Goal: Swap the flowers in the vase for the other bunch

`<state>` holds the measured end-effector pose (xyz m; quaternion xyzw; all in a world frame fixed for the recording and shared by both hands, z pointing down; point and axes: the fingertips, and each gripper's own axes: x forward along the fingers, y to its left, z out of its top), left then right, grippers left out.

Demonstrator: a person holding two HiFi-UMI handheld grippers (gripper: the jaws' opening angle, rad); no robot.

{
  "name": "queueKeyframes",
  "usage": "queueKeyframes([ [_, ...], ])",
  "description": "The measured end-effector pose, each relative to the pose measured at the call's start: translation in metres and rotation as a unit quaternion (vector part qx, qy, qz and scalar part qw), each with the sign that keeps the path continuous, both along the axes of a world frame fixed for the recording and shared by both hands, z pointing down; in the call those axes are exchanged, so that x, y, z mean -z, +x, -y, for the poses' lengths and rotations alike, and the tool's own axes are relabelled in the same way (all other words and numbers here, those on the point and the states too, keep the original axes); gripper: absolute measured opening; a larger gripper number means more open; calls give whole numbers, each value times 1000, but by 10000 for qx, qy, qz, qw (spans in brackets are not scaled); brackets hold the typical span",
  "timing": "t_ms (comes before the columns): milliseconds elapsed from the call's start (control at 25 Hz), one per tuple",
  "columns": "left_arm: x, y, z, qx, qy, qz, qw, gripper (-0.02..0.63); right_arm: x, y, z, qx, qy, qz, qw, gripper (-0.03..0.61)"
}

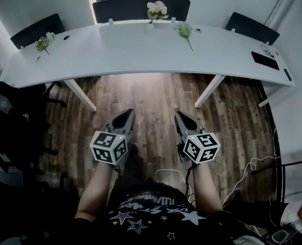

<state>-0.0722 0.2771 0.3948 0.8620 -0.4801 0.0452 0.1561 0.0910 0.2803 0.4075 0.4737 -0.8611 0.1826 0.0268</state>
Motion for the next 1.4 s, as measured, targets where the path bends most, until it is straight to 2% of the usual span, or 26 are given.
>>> queueKeyframes([
  [280, -7, -11, 68, -190, -40, -157, 9997, 8, 1, 0, 62, -235, 3, -107, 9997, 2],
  [680, -8, -43, 173, -249, -94, -259, 9993, 8, 11, -27, 169, -357, 14, -141, 9993, 2],
  [1080, -22, -62, 239, -511, -236, -374, 9977, 8, 7, -41, 227, -706, -76, -275, 9971, 2],
  [1400, -30, -69, 265, -735, -272, -452, 9959, 8, 1, -52, 245, -887, -127, -275, 9956, 2],
])
